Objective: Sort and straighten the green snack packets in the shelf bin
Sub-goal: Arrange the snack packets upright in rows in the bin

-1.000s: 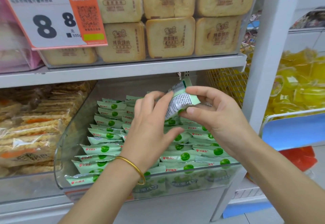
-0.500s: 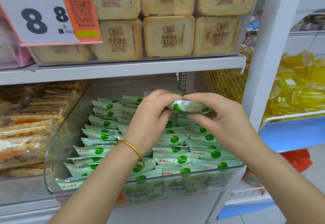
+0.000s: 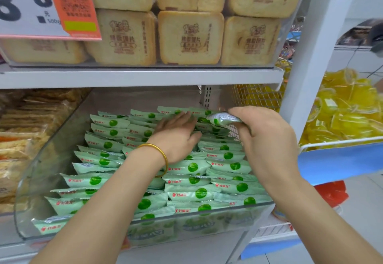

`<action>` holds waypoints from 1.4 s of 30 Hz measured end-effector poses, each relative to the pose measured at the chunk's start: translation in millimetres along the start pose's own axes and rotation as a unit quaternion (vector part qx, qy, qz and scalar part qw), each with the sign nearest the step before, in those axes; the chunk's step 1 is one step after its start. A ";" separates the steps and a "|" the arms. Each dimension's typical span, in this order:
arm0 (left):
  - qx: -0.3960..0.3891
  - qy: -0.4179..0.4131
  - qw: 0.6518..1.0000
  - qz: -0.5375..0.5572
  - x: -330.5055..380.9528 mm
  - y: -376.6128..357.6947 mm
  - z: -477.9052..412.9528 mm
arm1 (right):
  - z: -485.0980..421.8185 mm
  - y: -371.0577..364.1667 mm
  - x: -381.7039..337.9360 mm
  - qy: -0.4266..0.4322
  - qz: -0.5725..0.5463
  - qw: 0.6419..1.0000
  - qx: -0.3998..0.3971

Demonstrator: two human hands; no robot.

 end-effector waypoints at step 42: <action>0.027 0.042 0.997 0.052 -7.9 -7.0 5.3 | -23.9 -85.5 -12.5 -0.077 0.172 0.933 -0.307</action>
Point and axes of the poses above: each hand's wrist, its own z-axis away from the middle knuckle, its own y-axis out of the back of the hand, x = y × z, the point moved 2 cm from there along -z, towards the middle knuckle, and after that the axes turned 11 degrees about x, right-handed, at the moved point
